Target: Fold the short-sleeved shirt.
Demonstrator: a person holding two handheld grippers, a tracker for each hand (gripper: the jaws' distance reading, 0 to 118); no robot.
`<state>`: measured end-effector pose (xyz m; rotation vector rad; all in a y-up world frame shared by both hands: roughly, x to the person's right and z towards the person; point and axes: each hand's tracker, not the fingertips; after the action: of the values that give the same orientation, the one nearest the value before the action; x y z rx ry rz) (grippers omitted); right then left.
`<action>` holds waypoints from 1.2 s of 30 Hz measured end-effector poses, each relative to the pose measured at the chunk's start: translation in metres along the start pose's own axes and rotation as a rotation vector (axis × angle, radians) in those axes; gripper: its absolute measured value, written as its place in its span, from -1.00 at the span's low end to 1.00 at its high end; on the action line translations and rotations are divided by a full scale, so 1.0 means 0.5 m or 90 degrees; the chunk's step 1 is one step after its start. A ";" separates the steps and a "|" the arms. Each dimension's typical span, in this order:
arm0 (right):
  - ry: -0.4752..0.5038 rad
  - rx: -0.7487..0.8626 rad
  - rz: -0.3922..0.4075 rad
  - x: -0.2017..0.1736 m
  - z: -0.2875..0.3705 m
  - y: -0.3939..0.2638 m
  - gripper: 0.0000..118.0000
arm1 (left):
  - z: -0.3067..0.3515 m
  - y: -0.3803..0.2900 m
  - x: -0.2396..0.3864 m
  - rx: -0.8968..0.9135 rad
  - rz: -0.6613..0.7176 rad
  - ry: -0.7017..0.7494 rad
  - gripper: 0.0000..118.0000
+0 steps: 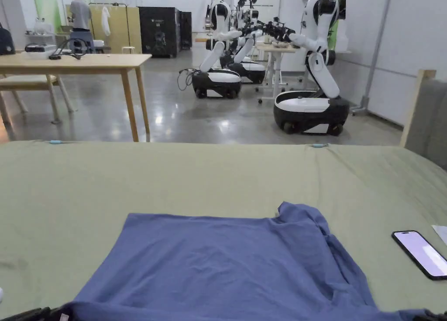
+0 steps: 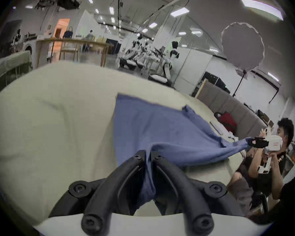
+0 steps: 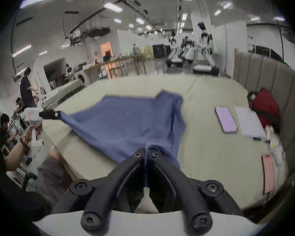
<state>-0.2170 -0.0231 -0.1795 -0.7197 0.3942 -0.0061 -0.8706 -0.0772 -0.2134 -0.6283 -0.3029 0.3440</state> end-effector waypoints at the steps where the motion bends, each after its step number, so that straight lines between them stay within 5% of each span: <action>1: -0.002 -0.024 -0.009 0.002 -0.016 -0.024 -0.94 | -0.004 -0.022 -0.007 -0.014 -0.002 0.005 -0.92; 6: -0.032 -0.152 -0.033 0.013 -0.097 -0.100 -0.94 | -0.039 -0.093 -0.033 -0.090 0.015 0.022 -0.92; 14: -0.061 -0.197 0.030 0.024 -0.147 -0.118 -0.87 | -0.048 -0.106 -0.048 -0.088 0.023 0.012 -0.83; 15: -0.063 -0.194 0.036 0.025 -0.145 -0.118 -0.76 | -0.046 -0.106 -0.046 -0.086 0.017 0.014 -0.54; 17: -0.044 -0.151 0.037 0.022 -0.116 -0.115 -0.19 | -0.031 -0.097 -0.038 -0.046 0.028 -0.043 0.73; 18: -0.033 -0.135 0.022 0.022 -0.093 -0.111 0.29 | -0.021 -0.093 -0.033 -0.056 0.026 -0.028 1.00; 19: -0.030 -0.131 0.011 0.019 -0.070 -0.107 0.92 | -0.003 -0.077 -0.024 0.043 0.023 -0.035 0.98; 20: -0.053 -0.110 0.004 0.005 -0.033 -0.103 1.00 | 0.015 -0.080 -0.018 -0.021 0.034 -0.018 0.99; 24: -0.039 0.086 -0.047 -0.045 0.143 -0.104 0.93 | 0.156 -0.063 0.062 0.051 0.043 -0.004 0.99; 26: -0.037 0.139 -0.109 -0.066 0.206 -0.116 0.77 | 0.190 -0.091 0.054 0.076 0.046 0.011 0.78; 27: -0.027 0.176 -0.139 -0.072 0.229 -0.126 0.41 | 0.208 -0.105 0.061 0.094 0.044 0.027 0.41; 28: -0.012 0.206 -0.151 -0.085 0.238 -0.121 -0.43 | 0.223 -0.115 0.070 0.109 0.038 0.044 -0.52; 29: -0.017 0.228 -0.156 -0.092 0.246 -0.124 -1.00 | 0.232 -0.123 0.078 0.117 0.034 0.063 -1.00; 31: -0.074 0.235 -0.167 -0.101 0.250 -0.121 -1.00 | 0.230 -0.137 0.078 0.106 0.037 0.114 -1.00; 36: -0.061 0.208 -0.165 -0.081 0.223 -0.105 -1.00 | 0.195 -0.129 0.067 0.086 0.055 0.091 -1.00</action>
<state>-0.2082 0.0146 -0.0556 -0.4419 0.1992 -0.2735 -0.8629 -0.0620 -0.0929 -0.5305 -0.1153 0.3970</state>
